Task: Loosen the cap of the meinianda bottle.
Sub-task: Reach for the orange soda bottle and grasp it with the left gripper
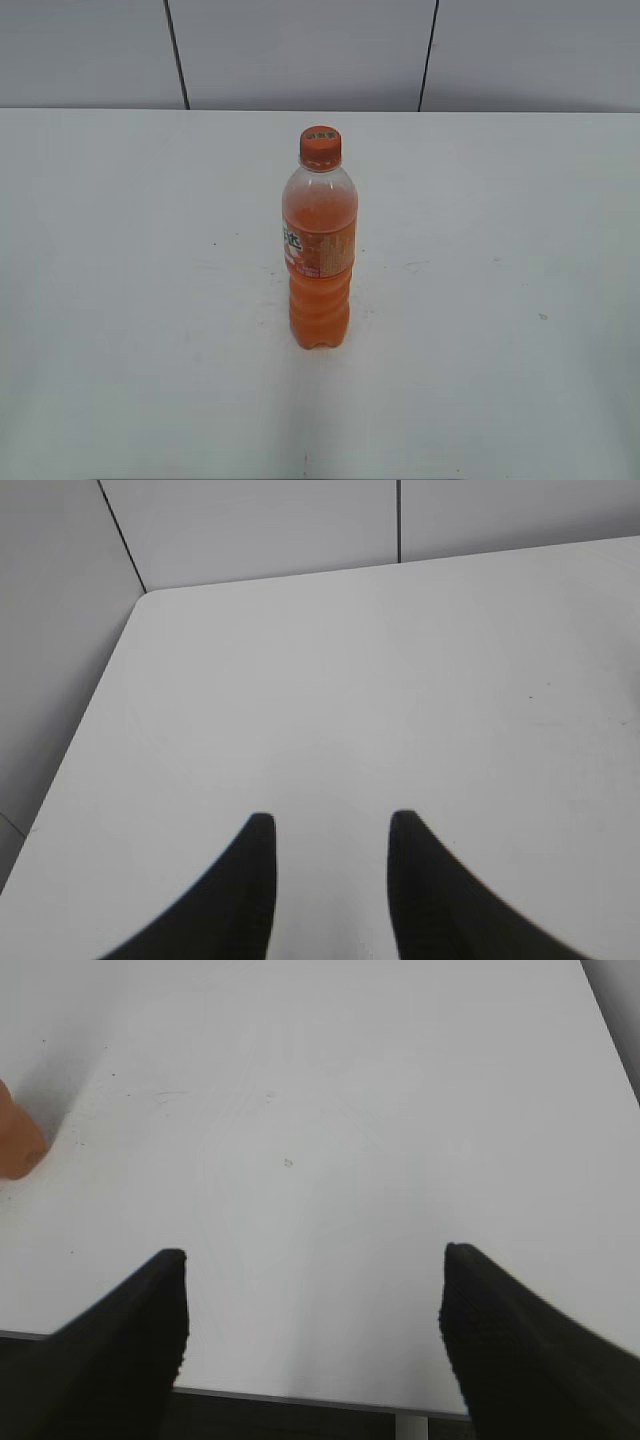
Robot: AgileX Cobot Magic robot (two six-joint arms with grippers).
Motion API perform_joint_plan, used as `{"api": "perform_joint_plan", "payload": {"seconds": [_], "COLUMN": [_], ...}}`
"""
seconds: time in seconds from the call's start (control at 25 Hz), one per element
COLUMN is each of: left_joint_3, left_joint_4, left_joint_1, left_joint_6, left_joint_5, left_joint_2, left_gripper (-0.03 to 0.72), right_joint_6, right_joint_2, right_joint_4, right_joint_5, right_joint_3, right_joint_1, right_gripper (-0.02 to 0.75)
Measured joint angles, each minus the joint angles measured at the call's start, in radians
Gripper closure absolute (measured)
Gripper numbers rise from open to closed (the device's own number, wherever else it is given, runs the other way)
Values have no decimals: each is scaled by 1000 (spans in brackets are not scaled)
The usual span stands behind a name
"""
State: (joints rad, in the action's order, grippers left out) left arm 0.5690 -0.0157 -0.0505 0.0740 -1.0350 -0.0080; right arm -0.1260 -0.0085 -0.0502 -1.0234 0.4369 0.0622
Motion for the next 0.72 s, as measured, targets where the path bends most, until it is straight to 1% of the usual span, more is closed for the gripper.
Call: {"api": "perform_joint_plan", "payload": {"seconds": [0.72], "left_joint_3": [0], "left_joint_4": [0], "left_joint_1": [0], "left_joint_6": [0], "left_joint_5": [0], "left_joint_2": [0], "left_gripper": [448], "right_joint_6": [0], "right_joint_2": [0], "right_joint_4": [0], "right_joint_5": [0], "right_joint_3": [0], "right_joint_1": [0], "right_gripper": [150]}}
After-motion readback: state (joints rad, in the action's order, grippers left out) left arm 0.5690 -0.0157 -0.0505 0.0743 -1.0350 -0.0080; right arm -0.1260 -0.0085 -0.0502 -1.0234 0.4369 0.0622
